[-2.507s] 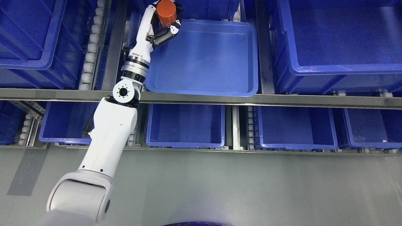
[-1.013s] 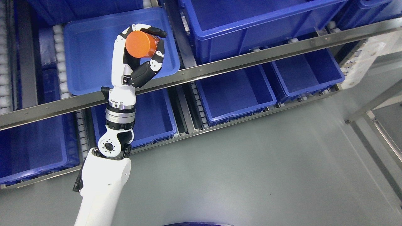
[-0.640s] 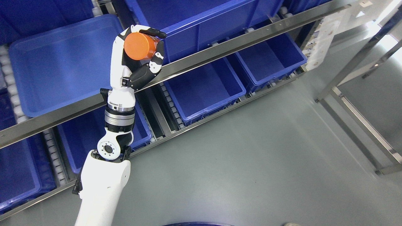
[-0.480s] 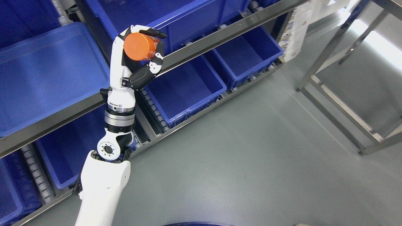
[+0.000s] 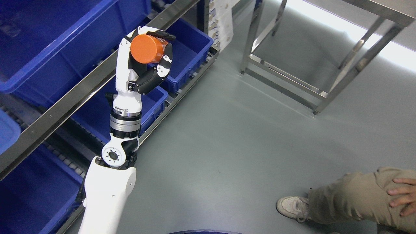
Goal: Grab orange capacitor from left shelf to right desk
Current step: 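Hold the container in the left hand while turning toward the steel table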
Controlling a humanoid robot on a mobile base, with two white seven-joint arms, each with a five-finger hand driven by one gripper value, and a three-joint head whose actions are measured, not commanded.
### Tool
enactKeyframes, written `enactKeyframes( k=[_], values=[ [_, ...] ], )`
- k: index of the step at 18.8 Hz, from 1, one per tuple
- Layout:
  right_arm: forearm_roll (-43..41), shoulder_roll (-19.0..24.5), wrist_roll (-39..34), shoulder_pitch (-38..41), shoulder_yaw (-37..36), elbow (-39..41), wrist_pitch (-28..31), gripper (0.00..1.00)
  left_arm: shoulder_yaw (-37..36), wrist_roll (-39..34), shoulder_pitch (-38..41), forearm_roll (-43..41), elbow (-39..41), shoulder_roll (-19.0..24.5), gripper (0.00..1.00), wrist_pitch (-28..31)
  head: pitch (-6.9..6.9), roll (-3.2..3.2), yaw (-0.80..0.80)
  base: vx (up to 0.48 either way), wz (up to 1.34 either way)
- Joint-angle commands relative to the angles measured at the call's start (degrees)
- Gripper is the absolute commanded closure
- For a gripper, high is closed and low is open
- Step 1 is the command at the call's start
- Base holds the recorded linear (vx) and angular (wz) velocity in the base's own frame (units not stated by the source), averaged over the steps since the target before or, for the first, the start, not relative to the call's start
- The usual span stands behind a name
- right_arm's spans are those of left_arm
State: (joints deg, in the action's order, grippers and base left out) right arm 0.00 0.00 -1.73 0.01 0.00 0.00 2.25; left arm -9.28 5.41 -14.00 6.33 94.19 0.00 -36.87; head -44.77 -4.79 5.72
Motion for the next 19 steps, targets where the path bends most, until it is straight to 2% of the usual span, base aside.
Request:
enactKeyframes(
  k=[1,6,12,19],
  values=[
    [0.0,-1.0,0.0,1.9,-0.7,1.3,0.0,0.0,-1.3,-0.1,0.0,0.0,0.4,1.0,0.98,0.2,0.0,0.0,0.0,0.034,-0.63],
    [0.0,-1.0,0.0,1.9,-0.6,1.3,0.0,0.0,-2.0,-0.1,0.0,0.0,0.3,1.0,0.98,0.3,-0.02,0.0,0.0,0.078,-0.54],
    [0.0,-1.0,0.0,1.9,-0.7,1.3,0.0,0.0,-11.0,-0.3,-0.6,0.0,0.3,1.0,0.98,0.7,-0.02,0.0,0.0,0.177,-0.51],
    [0.0,-1.0,0.0,1.9,-0.7,1.3,0.0,0.0,-13.0,-0.3,-4.3,-0.1,-2.4,1.0,0.98,5.5,-0.02,0.0,0.0,0.298,-0.42]
  ],
)
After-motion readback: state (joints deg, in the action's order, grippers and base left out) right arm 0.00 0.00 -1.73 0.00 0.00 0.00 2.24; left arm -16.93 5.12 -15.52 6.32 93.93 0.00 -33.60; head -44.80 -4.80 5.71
